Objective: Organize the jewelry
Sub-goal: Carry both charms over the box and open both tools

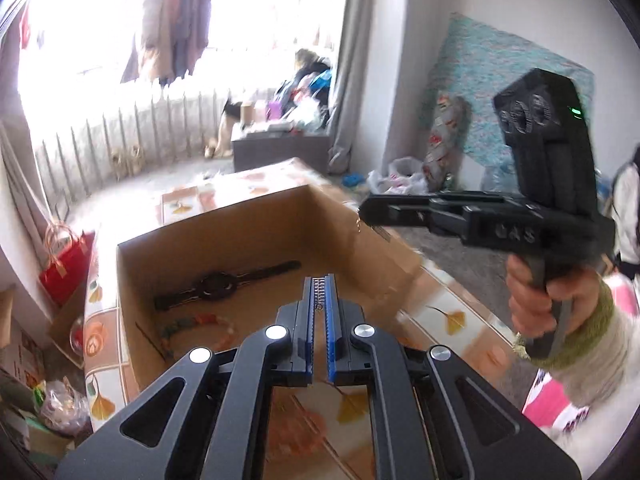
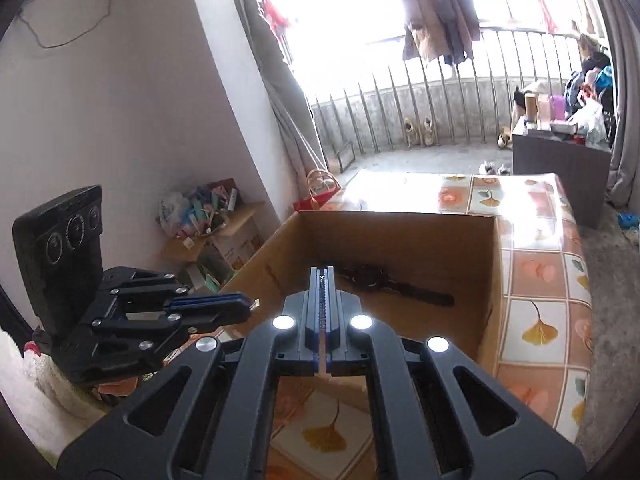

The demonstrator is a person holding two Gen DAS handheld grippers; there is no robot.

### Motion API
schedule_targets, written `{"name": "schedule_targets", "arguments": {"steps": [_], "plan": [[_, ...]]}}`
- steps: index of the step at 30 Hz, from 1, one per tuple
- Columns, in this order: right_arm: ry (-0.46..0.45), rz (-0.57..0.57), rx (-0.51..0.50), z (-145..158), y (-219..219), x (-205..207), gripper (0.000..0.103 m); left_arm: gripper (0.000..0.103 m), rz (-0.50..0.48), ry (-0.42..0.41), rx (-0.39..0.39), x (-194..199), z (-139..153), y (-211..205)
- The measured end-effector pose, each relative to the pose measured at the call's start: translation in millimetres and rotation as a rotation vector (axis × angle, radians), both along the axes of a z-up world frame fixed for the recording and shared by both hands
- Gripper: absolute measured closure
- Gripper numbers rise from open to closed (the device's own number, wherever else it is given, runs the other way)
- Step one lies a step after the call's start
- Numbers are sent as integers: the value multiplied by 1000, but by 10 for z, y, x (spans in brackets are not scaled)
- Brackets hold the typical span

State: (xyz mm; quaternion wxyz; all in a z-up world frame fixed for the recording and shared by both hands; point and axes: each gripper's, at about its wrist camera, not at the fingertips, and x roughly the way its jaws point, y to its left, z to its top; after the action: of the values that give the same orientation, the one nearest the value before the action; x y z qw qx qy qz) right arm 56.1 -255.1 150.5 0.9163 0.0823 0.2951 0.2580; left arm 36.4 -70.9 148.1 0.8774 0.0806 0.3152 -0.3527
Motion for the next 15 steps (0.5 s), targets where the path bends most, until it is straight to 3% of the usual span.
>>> {"name": "schedule_targets", "arguments": {"steps": [7,9,13,15], "plan": [[332,5,-17,-519,3,1001,102,98,94,345,24,1075,-458,-178],[393,1,-27,-630,-6,1177,101,98,111,392,42,1248,-528,-219],[414,-25,-27,-691,-47,1319,99,98,132,447,45,1409,-626,-257],[401,-37,-15,-638,-105,1312,91,98,143,451,36,1429,-641,-224]]}}
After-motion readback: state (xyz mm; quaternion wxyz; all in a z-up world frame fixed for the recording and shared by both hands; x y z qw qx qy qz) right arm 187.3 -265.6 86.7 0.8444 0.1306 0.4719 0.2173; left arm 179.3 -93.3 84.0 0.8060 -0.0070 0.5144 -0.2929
